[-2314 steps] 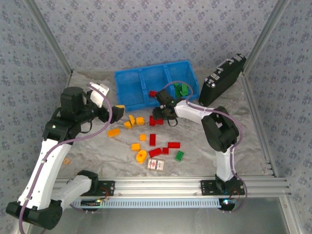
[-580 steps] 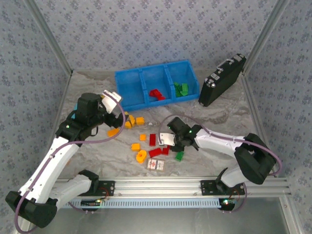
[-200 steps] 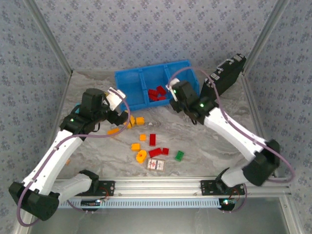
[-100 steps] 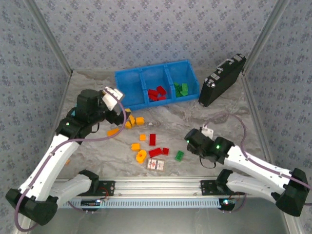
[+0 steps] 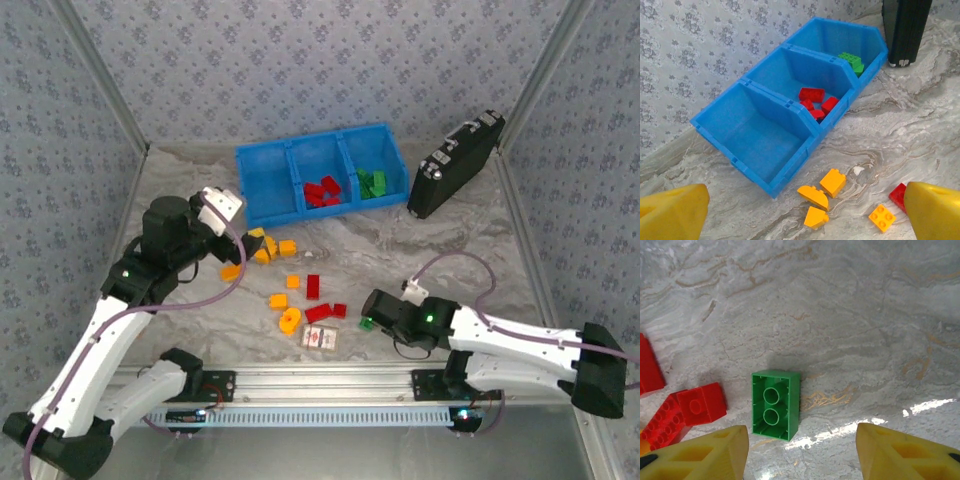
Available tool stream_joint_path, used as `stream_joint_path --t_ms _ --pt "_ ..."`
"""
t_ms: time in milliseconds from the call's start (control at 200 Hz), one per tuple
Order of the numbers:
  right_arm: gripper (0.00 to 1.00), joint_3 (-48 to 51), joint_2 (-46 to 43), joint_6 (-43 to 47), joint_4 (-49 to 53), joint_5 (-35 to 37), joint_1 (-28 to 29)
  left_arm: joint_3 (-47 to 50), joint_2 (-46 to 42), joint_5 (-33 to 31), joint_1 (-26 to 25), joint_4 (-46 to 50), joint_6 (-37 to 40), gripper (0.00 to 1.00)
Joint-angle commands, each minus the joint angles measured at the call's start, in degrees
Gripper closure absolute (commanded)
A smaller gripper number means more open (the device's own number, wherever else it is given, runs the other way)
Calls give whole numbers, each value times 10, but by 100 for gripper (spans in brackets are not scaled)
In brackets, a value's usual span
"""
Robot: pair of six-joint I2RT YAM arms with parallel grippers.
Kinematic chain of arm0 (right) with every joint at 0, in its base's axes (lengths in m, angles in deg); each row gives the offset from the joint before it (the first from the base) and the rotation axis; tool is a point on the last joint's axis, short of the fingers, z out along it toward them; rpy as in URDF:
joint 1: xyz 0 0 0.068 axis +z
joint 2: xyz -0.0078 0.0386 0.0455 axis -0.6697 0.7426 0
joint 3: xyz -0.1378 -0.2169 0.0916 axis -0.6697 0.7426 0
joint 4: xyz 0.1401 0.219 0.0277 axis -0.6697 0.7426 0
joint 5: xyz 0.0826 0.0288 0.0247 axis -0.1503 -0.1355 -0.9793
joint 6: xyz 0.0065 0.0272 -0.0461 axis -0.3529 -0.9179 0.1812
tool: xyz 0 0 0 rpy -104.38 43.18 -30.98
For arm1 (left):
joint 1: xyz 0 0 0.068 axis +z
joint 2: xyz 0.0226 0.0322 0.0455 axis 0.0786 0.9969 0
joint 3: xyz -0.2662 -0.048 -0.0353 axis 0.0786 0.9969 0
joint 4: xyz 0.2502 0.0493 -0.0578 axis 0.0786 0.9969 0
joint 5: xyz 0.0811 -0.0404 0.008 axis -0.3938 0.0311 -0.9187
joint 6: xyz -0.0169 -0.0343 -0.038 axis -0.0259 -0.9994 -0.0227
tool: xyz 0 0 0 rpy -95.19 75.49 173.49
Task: Sort the legos into containers by color
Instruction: Pick up the lego from the bottom-center of the table.
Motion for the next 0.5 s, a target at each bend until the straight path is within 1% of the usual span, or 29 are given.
stream_joint_path --t_ms 0,140,265,495 --pt "39 -15 26 -27 -1 12 6 9 -20 17 -4 -18 -11 0" --pt "37 -30 69 -14 -15 3 5 28 -41 23 -4 -29 -22 0" --pt "34 -30 95 -6 -53 -3 6 44 -65 21 -4 -37 -22 0" --pt "33 -53 149 17 -60 -25 0 58 -89 4 -9 -45 -14 0"
